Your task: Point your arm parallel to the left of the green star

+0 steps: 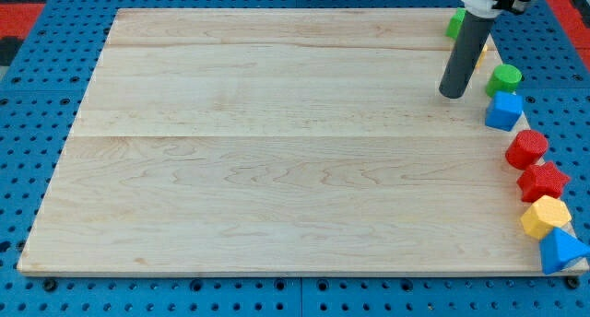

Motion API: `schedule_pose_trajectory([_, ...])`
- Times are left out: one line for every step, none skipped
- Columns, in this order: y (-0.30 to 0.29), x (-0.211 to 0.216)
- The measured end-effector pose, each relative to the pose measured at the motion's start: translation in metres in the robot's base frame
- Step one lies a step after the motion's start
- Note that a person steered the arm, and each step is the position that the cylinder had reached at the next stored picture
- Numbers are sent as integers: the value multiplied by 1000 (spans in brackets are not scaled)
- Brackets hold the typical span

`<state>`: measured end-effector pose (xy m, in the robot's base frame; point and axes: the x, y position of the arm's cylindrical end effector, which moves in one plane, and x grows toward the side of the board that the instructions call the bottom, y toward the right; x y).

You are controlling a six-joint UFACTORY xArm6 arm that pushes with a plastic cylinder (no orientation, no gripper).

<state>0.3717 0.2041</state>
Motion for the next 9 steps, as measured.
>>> schedule_pose_trajectory([0,0])
schedule_pose_trajectory([-8,0])
schedule_pose_trajectory([-35,14])
schedule_pose_trajectory([-67,42])
schedule_pose_trajectory([-80,79])
schedule_pose_trajectory([-87,116])
schedule_pose_trajectory([-89,145])
schedule_pose_trajectory([-89,156])
schedule_pose_trajectory([-89,204])
